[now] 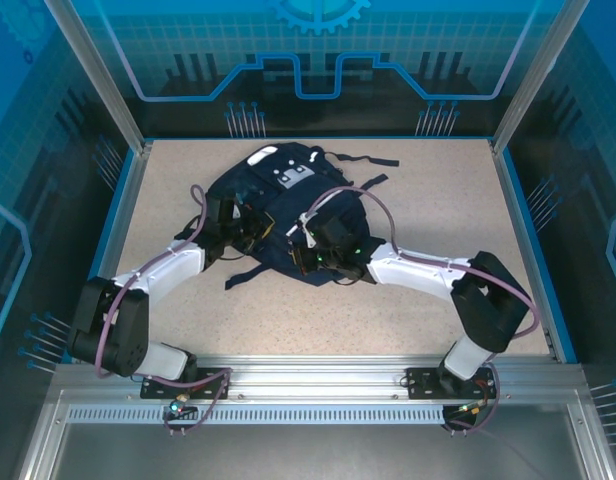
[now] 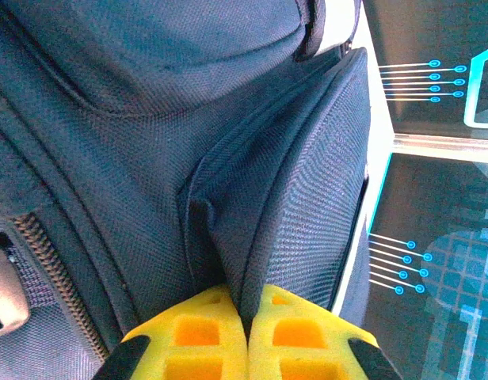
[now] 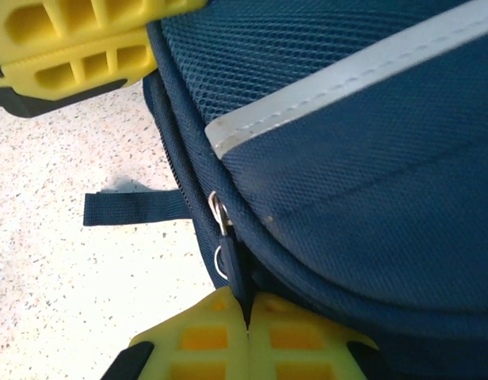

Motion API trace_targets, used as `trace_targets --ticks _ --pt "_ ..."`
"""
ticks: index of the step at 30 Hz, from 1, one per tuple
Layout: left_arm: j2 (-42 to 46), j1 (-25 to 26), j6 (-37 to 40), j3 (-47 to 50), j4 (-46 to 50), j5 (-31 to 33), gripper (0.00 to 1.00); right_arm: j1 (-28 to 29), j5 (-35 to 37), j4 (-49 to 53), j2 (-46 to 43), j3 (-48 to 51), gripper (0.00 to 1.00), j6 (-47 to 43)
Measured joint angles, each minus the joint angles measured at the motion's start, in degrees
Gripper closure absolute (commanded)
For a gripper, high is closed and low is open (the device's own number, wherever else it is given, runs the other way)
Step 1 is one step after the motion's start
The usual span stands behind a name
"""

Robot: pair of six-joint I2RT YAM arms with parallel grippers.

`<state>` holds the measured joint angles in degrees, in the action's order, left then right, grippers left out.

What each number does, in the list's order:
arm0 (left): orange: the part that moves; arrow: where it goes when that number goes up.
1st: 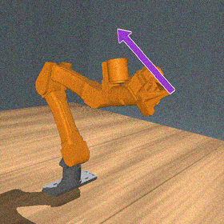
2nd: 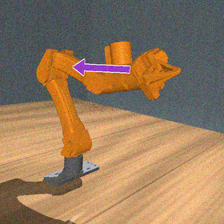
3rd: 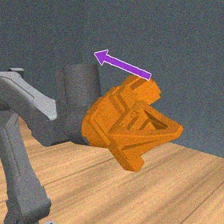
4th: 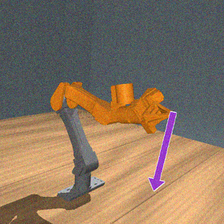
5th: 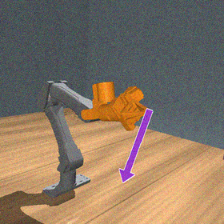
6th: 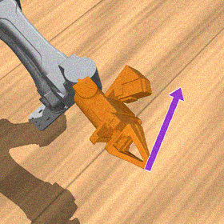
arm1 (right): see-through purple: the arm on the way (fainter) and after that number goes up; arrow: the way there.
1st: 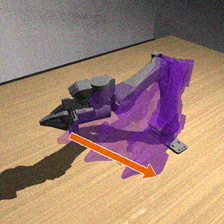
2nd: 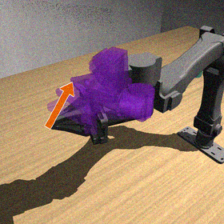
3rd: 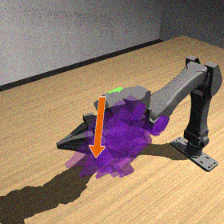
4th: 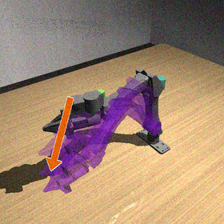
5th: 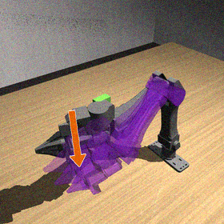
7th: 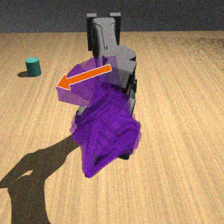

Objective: Pack books, pencil case, and school supplies into a backpack

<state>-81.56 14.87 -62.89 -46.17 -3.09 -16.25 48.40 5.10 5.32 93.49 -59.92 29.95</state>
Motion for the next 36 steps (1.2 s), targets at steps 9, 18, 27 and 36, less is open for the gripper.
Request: trace_targets --ticks 9,18,27,36 --pt "0.76 -0.15 0.02 2.05 -0.26 -0.46 1.00 -1.29 12.37 6.12 -5.07 2.97 1.00 -0.46" --pt "1.42 -0.57 0.46 2.47 0.04 -0.42 1.00 -8.33 13.64 9.64 -6.36 4.68 0.73 -7.63" --pt "1.42 -0.24 1.09 2.47 0.02 -1.38 1.00 -3.65 2.86 5.99 -8.90 5.11 0.44 -7.80" --pt "1.44 1.38 1.11 2.45 0.00 -1.33 1.00 5.60 7.96 7.72 -5.84 -0.59 0.56 9.33"
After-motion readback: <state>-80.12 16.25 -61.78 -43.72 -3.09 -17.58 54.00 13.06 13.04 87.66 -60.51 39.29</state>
